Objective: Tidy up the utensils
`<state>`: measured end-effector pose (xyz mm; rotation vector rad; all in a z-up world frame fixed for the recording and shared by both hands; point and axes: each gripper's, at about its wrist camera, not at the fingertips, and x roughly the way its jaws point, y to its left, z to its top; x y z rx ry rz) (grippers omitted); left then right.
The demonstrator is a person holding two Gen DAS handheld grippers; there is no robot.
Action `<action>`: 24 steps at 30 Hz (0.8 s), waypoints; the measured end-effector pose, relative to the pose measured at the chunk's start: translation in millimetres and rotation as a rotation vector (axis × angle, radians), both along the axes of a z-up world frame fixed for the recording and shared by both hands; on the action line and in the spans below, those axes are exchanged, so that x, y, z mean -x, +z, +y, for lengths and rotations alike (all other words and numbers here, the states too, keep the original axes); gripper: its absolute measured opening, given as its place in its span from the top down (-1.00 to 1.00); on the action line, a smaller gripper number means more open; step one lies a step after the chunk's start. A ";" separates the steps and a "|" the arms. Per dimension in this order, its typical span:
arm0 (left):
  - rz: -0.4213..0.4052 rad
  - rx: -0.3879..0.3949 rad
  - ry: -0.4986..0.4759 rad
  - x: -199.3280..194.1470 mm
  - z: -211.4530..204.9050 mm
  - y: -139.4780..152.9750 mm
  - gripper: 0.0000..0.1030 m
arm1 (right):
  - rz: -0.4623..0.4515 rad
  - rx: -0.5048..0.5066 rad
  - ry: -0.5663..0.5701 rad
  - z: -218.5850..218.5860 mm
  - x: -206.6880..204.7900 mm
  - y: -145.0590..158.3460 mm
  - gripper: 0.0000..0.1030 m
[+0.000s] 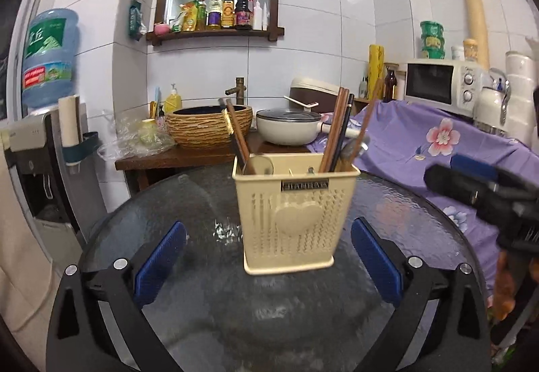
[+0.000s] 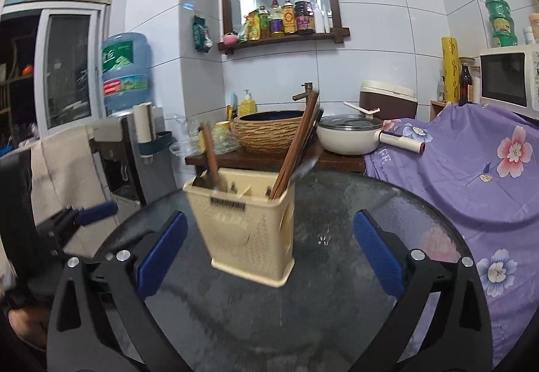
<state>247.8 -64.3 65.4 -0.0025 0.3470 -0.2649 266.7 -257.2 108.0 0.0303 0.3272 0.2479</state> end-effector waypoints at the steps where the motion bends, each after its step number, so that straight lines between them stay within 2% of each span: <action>1: 0.007 0.012 0.010 9.9 4.1 -5.4 -0.87 | 0.005 0.005 0.001 1.2 8.6 -7.2 -0.89; 4: 0.009 0.039 0.000 38.2 13.2 -19.3 -0.87 | 0.021 0.020 0.007 3.8 40.1 -29.6 -0.89; 6: 0.006 0.030 0.016 55.8 16.8 -26.4 -0.87 | 0.002 0.024 0.001 5.7 66.3 -44.4 -0.89; 11: 0.006 0.057 0.064 98.9 28.1 -44.2 -0.87 | -0.006 0.062 -0.001 12.9 113.8 -64.7 -0.89; 14: 0.015 0.039 0.051 119.0 28.1 -49.2 -0.87 | -0.004 0.060 0.008 14.8 138.7 -70.1 -0.89; 18: -0.023 0.030 0.077 146.8 30.7 -48.6 -0.87 | -0.040 0.062 0.006 14.9 171.6 -72.8 -0.89; 24: -0.058 0.093 0.076 177.7 42.5 -41.1 -0.87 | -0.054 0.032 0.015 10.9 204.3 -69.3 -0.89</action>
